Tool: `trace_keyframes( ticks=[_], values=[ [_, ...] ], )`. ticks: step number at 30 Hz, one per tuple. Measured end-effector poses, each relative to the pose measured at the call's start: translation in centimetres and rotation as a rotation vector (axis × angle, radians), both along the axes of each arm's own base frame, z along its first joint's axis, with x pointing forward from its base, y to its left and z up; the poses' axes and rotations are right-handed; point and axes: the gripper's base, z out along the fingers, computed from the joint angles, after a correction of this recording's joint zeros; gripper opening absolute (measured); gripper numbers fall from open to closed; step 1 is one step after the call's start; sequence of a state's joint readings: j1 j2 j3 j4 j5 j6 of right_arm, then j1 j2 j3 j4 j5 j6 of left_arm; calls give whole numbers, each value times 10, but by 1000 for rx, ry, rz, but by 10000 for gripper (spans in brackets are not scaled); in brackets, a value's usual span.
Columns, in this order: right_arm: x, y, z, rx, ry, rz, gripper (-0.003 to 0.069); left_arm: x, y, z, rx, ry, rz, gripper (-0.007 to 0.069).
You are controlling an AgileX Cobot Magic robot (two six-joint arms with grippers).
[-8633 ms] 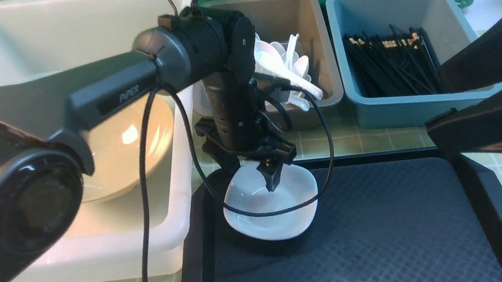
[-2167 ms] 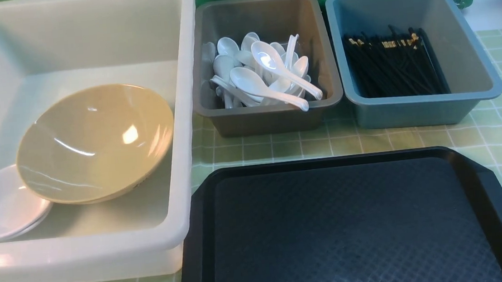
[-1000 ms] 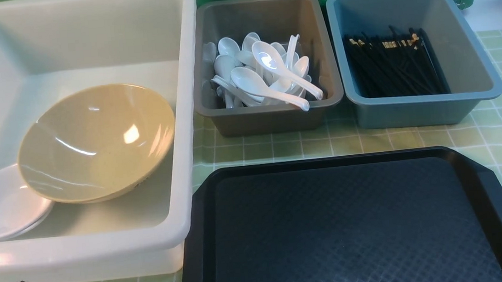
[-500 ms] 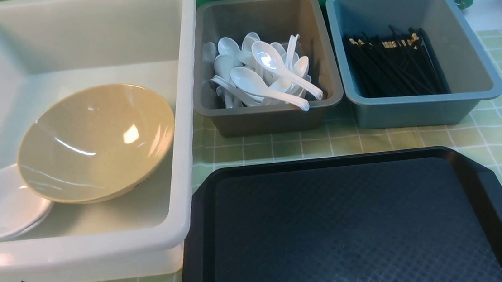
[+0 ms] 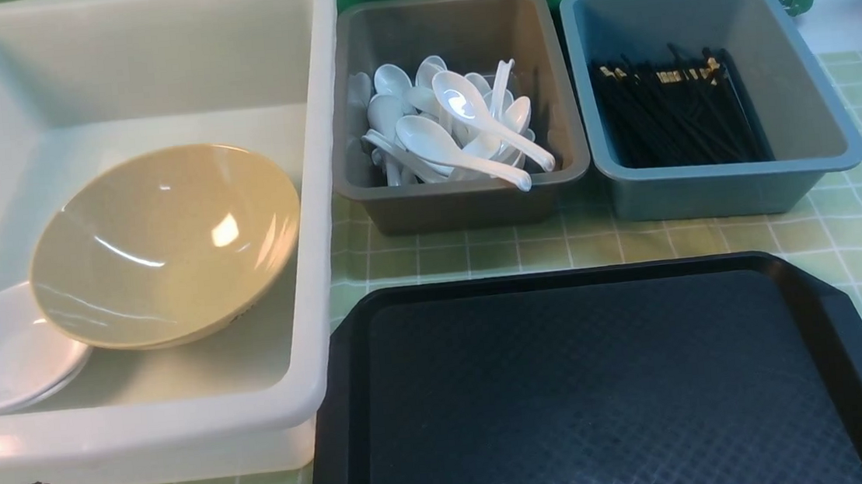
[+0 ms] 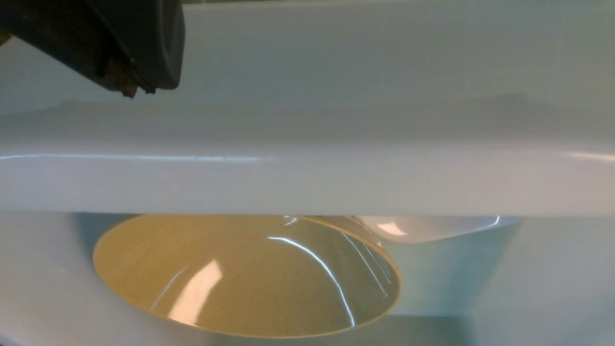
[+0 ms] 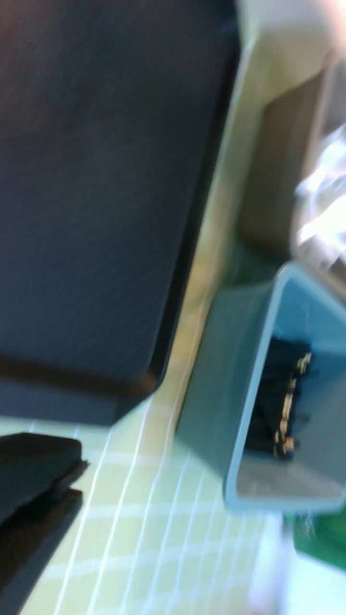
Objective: On green table put chopsticks spoon bowls plates into blue grey white boxes.
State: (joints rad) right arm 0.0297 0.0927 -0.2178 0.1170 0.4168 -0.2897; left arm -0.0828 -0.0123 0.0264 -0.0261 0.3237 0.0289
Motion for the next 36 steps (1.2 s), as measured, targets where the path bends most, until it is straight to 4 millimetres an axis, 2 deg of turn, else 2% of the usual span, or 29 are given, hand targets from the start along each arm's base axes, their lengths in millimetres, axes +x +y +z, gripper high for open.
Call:
trace_keyframes(
  ticks=[1,6,9,16,36],
  values=[
    [0,0,-1,-5,-2,-2,83,0,0,0,0,0,0,-1],
    [-1,-5,-60,-16,86,-78,89,0,0,0,-1,0,0,-1],
    [2,-7,-58,46,18,-137,90,0,0,0,-2,0,0,-1],
    [2,-9,-58,67,5,-194,98,0,0,0,-2,0,0,-1],
    [3,-9,-58,71,0,-196,112,0,0,0,-2,-1,0,-1]
  ],
)
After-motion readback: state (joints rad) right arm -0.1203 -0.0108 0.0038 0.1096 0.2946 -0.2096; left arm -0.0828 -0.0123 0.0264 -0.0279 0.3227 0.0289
